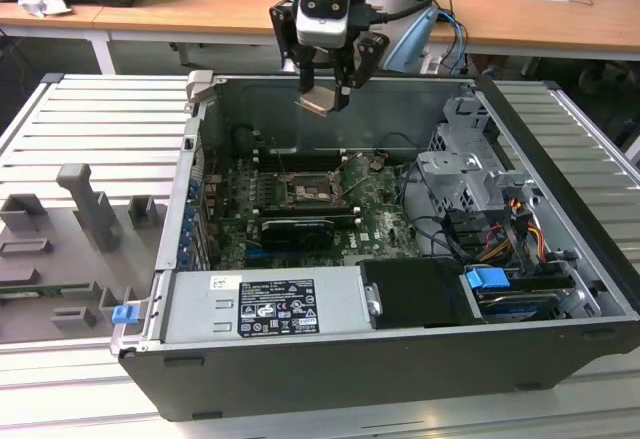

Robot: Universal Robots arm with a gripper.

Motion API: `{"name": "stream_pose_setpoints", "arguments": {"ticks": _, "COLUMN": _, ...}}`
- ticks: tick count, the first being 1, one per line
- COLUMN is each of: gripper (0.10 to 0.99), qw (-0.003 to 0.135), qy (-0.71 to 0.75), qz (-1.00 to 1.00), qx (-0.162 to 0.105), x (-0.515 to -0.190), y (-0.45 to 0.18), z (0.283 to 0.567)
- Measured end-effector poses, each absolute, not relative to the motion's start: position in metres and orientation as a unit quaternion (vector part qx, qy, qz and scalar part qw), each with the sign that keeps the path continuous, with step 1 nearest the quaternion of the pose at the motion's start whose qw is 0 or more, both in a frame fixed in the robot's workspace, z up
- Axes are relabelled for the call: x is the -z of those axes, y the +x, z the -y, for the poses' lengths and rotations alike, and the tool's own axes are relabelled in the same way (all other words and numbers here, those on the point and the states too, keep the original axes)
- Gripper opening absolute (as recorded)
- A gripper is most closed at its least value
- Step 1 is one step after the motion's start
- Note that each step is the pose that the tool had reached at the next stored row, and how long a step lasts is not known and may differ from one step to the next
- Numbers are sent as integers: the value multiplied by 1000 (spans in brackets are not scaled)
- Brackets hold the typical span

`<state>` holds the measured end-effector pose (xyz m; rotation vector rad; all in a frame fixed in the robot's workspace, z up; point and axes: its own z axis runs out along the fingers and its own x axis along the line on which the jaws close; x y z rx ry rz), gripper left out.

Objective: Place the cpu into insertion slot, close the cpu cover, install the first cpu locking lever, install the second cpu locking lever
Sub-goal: 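Place the cpu into insertion slot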

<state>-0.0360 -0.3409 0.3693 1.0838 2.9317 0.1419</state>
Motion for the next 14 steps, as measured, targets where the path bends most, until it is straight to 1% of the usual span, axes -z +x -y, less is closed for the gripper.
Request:
{"name": "stream_pose_setpoints", "arguments": {"ticks": 4, "gripper": 537, "qw": 8, "qy": 383, "qz": -923, "qx": -45, "x": -367, "y": -36, "z": 341}}
{"name": "stream_pose_setpoints", "arguments": {"ticks": 14, "gripper": 537, "qw": 10, "qy": 413, "qz": -909, "qx": -45, "x": -359, "y": -36, "z": 341}}
